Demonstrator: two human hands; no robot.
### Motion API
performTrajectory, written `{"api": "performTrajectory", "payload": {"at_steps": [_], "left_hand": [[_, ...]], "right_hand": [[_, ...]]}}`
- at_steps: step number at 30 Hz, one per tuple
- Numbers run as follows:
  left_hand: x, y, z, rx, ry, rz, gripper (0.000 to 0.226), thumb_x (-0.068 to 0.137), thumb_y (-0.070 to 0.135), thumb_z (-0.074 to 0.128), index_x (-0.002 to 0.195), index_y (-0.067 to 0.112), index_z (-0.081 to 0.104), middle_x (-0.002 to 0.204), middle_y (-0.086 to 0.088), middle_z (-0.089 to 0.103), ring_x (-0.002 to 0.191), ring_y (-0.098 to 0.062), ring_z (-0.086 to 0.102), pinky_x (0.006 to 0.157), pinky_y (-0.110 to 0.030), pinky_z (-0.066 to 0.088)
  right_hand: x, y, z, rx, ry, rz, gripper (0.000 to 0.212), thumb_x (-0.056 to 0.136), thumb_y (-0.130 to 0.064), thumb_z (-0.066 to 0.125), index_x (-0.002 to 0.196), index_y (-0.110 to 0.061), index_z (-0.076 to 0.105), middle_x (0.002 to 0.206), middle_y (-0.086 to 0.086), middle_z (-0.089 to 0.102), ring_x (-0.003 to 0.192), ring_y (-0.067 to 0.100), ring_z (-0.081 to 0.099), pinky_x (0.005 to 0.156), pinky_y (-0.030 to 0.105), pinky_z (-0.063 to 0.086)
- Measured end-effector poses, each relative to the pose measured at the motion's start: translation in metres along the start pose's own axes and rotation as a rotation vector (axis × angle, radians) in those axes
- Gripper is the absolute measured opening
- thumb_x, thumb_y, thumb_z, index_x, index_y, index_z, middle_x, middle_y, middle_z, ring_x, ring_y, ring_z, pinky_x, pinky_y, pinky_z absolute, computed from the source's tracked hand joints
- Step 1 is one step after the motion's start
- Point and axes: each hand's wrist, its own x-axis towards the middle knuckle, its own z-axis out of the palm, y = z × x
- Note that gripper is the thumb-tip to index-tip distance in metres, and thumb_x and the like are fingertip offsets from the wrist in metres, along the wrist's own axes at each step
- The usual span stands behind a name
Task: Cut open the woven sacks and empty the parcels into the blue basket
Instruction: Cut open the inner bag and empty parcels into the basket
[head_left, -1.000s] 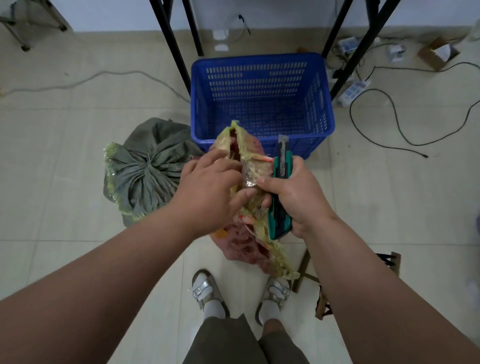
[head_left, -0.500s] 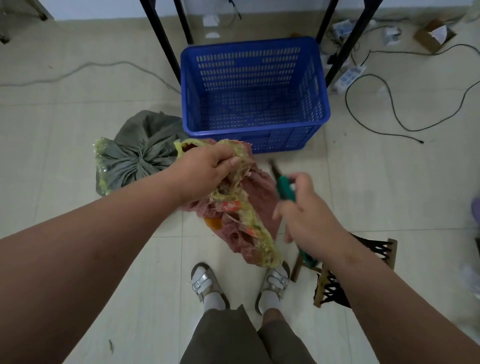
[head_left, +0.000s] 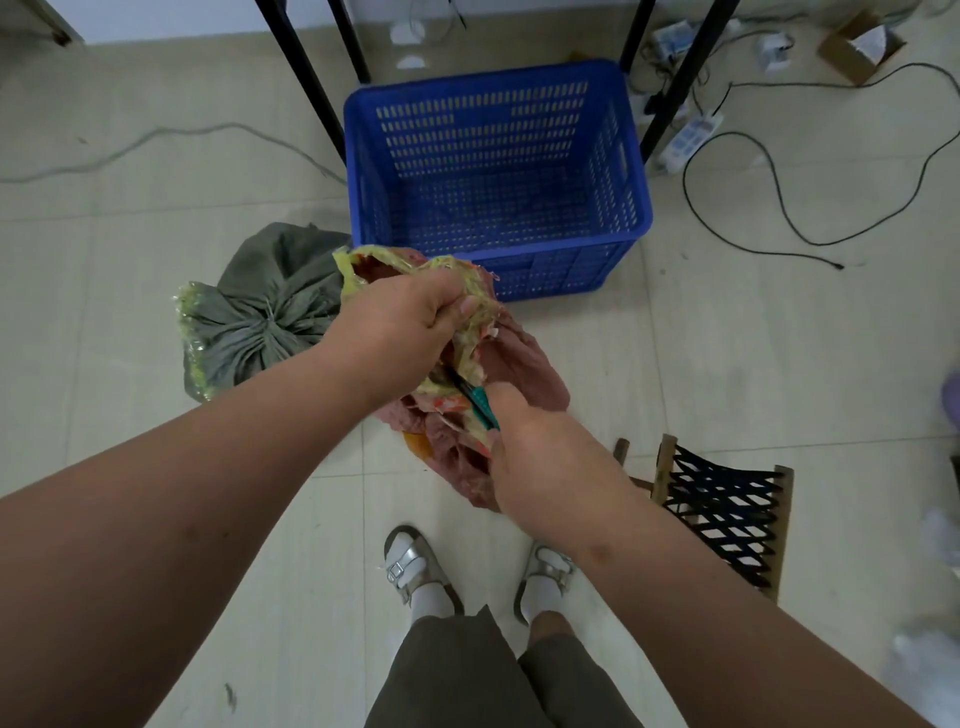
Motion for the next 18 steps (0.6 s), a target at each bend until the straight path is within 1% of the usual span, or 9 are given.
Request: {"api": "performTrajectory", "payload": {"at_steps": [3, 5, 7, 9, 11, 13, 15, 16, 18], "left_hand": [[-0.002, 0.008, 0.007, 0.038, -0.014, 0.046, 0.029, 0.099, 0.033, 0.045, 0.074, 0.018, 0.045, 0.066, 0.003, 0.050, 0.065, -0.020, 0.049, 0.060, -0.036, 0.040], [-0.001, 0.013, 0.008, 0.060, -0.003, 0.077, 0.028, 0.099, 0.033, 0.045, 0.073, 0.020, 0.043, 0.064, 0.006, 0.047, 0.063, -0.018, 0.047, 0.058, -0.035, 0.037], [0.004, 0.010, 0.000, 0.038, 0.064, 0.032, 0.028, 0.099, 0.030, 0.046, 0.073, 0.018, 0.043, 0.063, 0.007, 0.044, 0.059, -0.013, 0.042, 0.056, -0.034, 0.033], [0.008, 0.003, -0.008, -0.022, 0.113, -0.045, 0.030, 0.099, 0.029, 0.046, 0.074, 0.013, 0.046, 0.063, 0.002, 0.047, 0.057, -0.014, 0.041, 0.056, -0.036, 0.036], [0.005, 0.003, -0.008, -0.039, 0.084, -0.074, 0.033, 0.100, 0.031, 0.045, 0.070, 0.017, 0.044, 0.061, 0.001, 0.045, 0.056, -0.014, 0.040, 0.055, -0.033, 0.036], [0.001, 0.012, -0.002, -0.032, 0.019, -0.050, 0.037, 0.099, 0.031, 0.046, 0.064, 0.023, 0.036, 0.060, 0.004, 0.043, 0.057, -0.012, 0.040, 0.055, -0.031, 0.034], [-0.001, 0.021, 0.001, -0.021, 0.009, -0.026, 0.039, 0.099, 0.030, 0.047, 0.063, 0.025, 0.033, 0.061, 0.006, 0.042, 0.058, -0.012, 0.040, 0.056, -0.033, 0.031], [0.000, 0.022, -0.001, -0.026, 0.037, -0.036, 0.038, 0.099, 0.030, 0.047, 0.063, 0.024, 0.036, 0.062, 0.005, 0.044, 0.059, -0.013, 0.041, 0.057, -0.035, 0.031], [0.003, 0.017, -0.009, -0.092, 0.132, -0.103, 0.031, 0.099, 0.031, 0.046, 0.072, 0.017, 0.051, 0.068, -0.005, 0.054, 0.063, -0.021, 0.049, 0.061, -0.037, 0.039]], "right_hand": [[0.010, -0.003, -0.005, -0.086, 0.043, -0.012, 0.034, 0.092, -0.017, 0.045, 0.125, -0.017, 0.037, 0.080, 0.001, 0.047, 0.073, 0.028, 0.052, 0.060, 0.036, 0.038], [0.019, -0.006, -0.012, -0.060, 0.074, 0.001, 0.029, 0.091, -0.019, 0.044, 0.120, -0.017, 0.041, 0.079, 0.001, 0.046, 0.075, 0.029, 0.052, 0.061, 0.036, 0.037], [0.015, -0.005, -0.011, -0.053, 0.074, 0.008, 0.033, 0.092, -0.019, 0.043, 0.126, -0.018, 0.041, 0.075, -0.002, 0.045, 0.072, 0.026, 0.050, 0.061, 0.035, 0.039], [0.004, -0.002, -0.009, -0.055, 0.042, 0.026, 0.038, 0.095, -0.021, 0.044, 0.132, -0.021, 0.039, 0.073, -0.003, 0.045, 0.070, 0.024, 0.050, 0.061, 0.034, 0.040], [0.000, 0.001, -0.010, -0.081, 0.014, 0.039, 0.036, 0.095, -0.025, 0.045, 0.130, -0.021, 0.040, 0.074, -0.003, 0.044, 0.070, 0.024, 0.050, 0.061, 0.034, 0.039], [0.009, 0.000, -0.015, -0.141, 0.034, 0.022, 0.031, 0.091, -0.021, 0.046, 0.122, -0.020, 0.044, 0.071, -0.003, 0.041, 0.073, 0.027, 0.052, 0.060, 0.034, 0.036], [0.017, -0.001, -0.018, -0.145, 0.065, 0.013, 0.026, 0.089, -0.019, 0.046, 0.115, -0.021, 0.045, 0.073, -0.002, 0.043, 0.075, 0.028, 0.054, 0.059, 0.034, 0.035], [0.017, -0.001, -0.017, -0.128, 0.066, 0.010, 0.026, 0.089, -0.020, 0.046, 0.115, -0.021, 0.045, 0.072, -0.003, 0.044, 0.075, 0.028, 0.055, 0.059, 0.034, 0.036], [0.009, 0.002, -0.011, -0.084, 0.042, 0.020, 0.033, 0.093, -0.022, 0.046, 0.125, -0.025, 0.043, 0.073, -0.004, 0.045, 0.075, 0.025, 0.055, 0.060, 0.033, 0.039]]}}
